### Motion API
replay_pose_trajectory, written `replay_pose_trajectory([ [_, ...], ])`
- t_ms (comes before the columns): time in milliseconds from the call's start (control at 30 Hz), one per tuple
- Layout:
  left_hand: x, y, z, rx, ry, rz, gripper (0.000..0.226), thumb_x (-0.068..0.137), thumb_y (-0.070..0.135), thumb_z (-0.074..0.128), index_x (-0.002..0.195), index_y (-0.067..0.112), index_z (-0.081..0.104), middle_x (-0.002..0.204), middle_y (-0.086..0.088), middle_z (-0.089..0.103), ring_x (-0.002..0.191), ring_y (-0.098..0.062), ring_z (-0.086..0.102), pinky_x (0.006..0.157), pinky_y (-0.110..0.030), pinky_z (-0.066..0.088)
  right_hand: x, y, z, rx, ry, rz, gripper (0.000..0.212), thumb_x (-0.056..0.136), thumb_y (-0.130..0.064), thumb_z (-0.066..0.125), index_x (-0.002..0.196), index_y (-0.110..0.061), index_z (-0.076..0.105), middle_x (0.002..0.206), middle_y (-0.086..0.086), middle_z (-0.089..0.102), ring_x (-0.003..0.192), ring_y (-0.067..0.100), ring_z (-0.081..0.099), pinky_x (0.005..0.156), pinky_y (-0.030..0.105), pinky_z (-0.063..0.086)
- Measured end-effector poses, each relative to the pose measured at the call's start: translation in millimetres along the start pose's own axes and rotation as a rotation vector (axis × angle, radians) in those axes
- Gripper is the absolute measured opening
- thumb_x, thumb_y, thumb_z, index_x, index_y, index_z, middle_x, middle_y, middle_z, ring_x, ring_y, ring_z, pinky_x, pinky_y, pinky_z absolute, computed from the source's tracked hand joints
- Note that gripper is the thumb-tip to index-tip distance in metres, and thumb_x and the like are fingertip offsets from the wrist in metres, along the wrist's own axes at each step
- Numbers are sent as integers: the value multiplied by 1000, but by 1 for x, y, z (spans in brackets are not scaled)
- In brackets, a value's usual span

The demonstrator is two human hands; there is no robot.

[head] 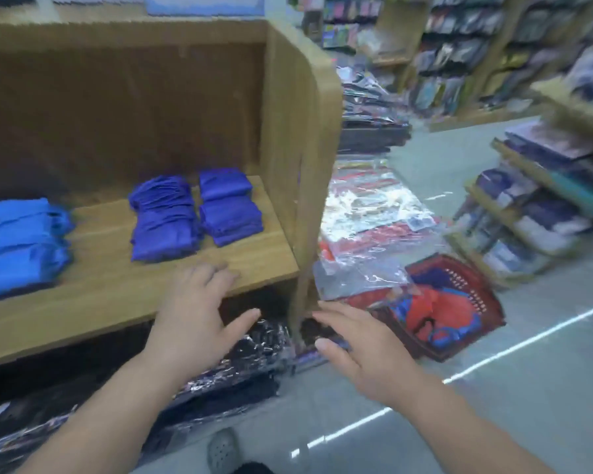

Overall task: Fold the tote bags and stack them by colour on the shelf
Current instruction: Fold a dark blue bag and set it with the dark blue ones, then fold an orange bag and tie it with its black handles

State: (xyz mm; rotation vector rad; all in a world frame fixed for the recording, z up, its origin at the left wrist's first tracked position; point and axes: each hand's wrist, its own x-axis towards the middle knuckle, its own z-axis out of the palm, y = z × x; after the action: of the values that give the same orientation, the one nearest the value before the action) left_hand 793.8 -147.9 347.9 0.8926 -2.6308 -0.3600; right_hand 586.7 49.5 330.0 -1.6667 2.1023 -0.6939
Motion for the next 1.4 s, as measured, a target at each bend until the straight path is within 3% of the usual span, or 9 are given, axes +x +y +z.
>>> replay_pose_trajectory([
  [100, -1, 90, 47, 13, -124, 127, 66, 77, 69, 56, 118, 18, 69, 123, -7, 64, 112, -32, 59, 96, -44, 49, -81, 76, -20, -17, 66, 170, 69, 95, -72, 36, 132, -22, 66, 144, -1, 57, 132, 16, 53, 111, 6, 19],
  [200, 6, 172, 93, 40, -258, 257, 65, 75, 70, 59, 117, 22, 68, 123, -4, 64, 113, -30, 60, 95, -45, 51, -158, 142, -42, -41, 49, 441, 88, 78, -81, 26, 140, -27, 57, 153, -1, 47, 140, 15, 43, 111, 9, 15],
  [300, 14, 241, 134, 24, -351, 302, 63, 72, 68, 57, 113, 22, 70, 114, -3, 67, 103, -31, 64, 88, -43, 55, -222, 199, -67, -88, -65, 677, 114, 61, -97, 10, 148, -33, 44, 160, -4, 35, 146, 15, 35, 117, 23, 23],
  [467, 47, 311, 206, 139, -584, 328, 63, 75, 73, 46, 117, 28, 60, 116, 3, 59, 109, -26, 56, 90, -38, 48, -276, 282, -101, -82, -69, 854, 121, 62, -103, 5, 148, -28, 46, 156, 2, 42, 144, 20, 38, 118, 35, 33],
  [567, 83, 342, 255, 164, -666, 312, 59, 81, 67, 55, 127, 30, 55, 122, 3, 56, 117, -26, 51, 97, -40, 45, -281, 335, -118, -84, -68, 896, 83, 87, -81, 38, 149, -26, 45, 155, -1, 44, 143, 20, 40, 117, 35, 33],
  [733, 163, 387, 347, 149, -680, 296, 62, 80, 66, 57, 130, 30, 57, 126, 4, 58, 119, -24, 52, 100, -36, 44, -248, 437, -159, -61, -63, 942, 63, 95, -62, 49, 146, -26, 49, 152, -3, 47, 138, 22, 44, 114, 39, 37],
  [900, 249, 414, 418, 131, -786, 218, 64, 83, 68, 58, 133, 28, 55, 128, 4, 55, 121, -23, 52, 101, -36, 44, -209, 519, -204, 9, -94, 1045, 127, 56, -105, 5, 144, -26, 51, 148, -2, 51, 136, 22, 46, 113, 37, 37],
  [1100, 337, 447, 465, 98, -803, 123, 67, 86, 64, 58, 141, 28, 49, 139, 5, 48, 126, -22, 48, 105, -36, 42, -156, 600, -250, 111, -137, 1052, 61, 98, -57, 49, 148, -23, 47, 152, 0, 47, 139, 21, 43, 115, 31, 31],
  [1400, 388, 455, 563, 163, -808, -139, 63, 77, 53, 74, 130, 24, 59, 127, 3, 57, 115, -26, 57, 92, -40, 52, -62, 781, -219, 292, -338, 1002, 42, 96, -49, 56, 129, -23, 63, 125, 2, 64, 119, 20, 57, 101, 31, 45],
])
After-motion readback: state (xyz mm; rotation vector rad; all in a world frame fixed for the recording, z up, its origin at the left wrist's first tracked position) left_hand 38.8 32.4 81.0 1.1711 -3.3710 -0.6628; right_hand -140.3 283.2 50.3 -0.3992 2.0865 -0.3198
